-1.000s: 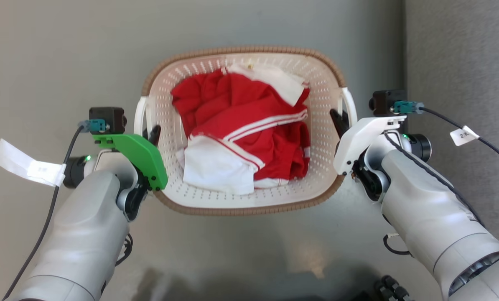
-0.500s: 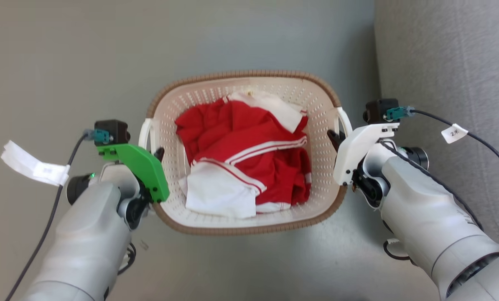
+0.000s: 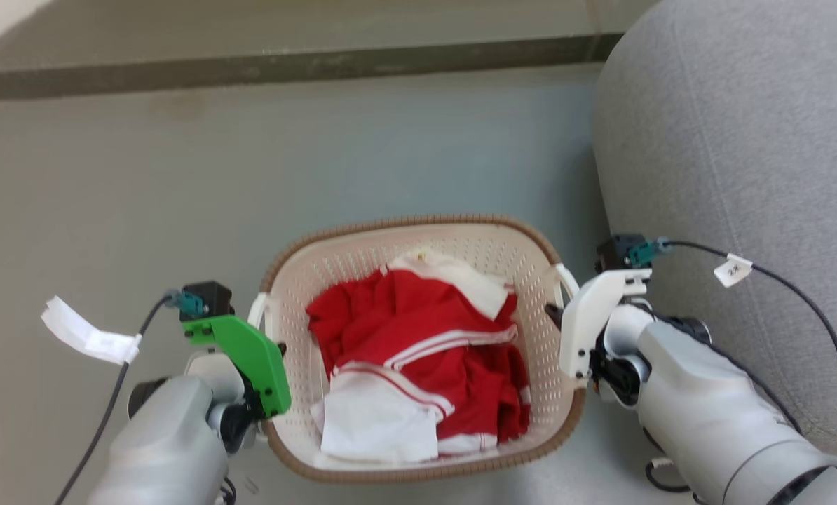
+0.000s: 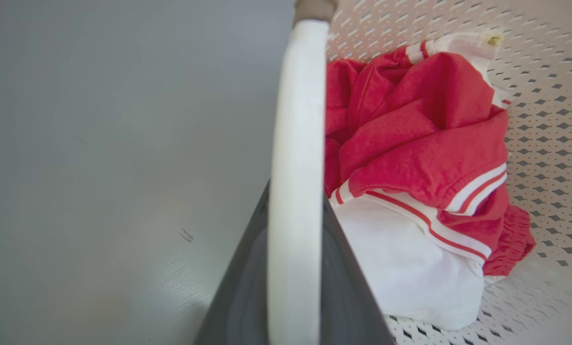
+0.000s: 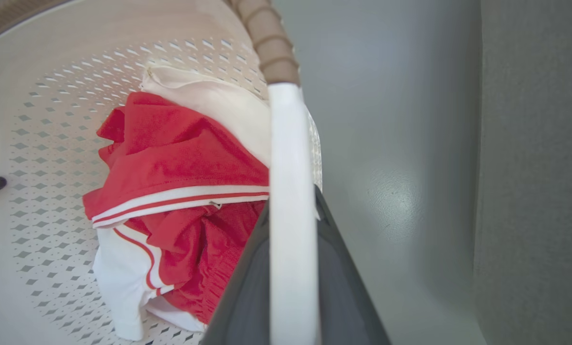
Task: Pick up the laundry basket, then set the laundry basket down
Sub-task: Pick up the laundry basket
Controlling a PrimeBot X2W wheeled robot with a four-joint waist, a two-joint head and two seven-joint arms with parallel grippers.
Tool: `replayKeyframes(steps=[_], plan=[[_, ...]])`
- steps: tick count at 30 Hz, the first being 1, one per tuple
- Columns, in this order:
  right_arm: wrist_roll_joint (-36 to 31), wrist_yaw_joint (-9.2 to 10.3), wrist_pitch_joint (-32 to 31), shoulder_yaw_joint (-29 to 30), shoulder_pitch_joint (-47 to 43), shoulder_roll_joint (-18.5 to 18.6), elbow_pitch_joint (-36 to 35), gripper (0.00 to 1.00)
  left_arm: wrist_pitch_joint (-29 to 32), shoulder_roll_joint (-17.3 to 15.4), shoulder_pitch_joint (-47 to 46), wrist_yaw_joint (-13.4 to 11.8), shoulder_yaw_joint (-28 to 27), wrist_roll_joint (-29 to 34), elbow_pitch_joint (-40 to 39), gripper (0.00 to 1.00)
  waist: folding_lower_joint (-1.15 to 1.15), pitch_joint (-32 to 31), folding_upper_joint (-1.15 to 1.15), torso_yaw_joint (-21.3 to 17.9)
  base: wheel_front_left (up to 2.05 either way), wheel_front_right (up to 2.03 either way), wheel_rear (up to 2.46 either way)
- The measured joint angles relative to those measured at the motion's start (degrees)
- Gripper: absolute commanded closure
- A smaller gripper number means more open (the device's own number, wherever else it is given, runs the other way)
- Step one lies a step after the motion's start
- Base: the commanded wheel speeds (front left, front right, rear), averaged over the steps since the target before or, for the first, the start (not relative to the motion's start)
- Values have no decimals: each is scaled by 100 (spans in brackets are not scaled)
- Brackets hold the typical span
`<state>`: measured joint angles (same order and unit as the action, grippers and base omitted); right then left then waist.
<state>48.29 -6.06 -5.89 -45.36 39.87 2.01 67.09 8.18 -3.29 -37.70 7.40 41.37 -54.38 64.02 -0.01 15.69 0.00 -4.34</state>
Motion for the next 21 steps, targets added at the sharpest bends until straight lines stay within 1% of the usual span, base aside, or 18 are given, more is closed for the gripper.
replayKeyframes(steps=[10,16,21], plan=[[190,-44,-448,-179,-651,-15,76,100,403,165,583,13,113,-178,348,100,0,-823,0,-48,0,0,0],[264,-44,-610,-226,-711,-13,90,100,577,189,611,14,127,-191,401,100,0,-1189,0,-52,0,0,0],[321,-44,-708,-257,-711,-13,109,100,694,199,610,14,140,-191,457,100,0,-1339,0,-40,0,0,0]])
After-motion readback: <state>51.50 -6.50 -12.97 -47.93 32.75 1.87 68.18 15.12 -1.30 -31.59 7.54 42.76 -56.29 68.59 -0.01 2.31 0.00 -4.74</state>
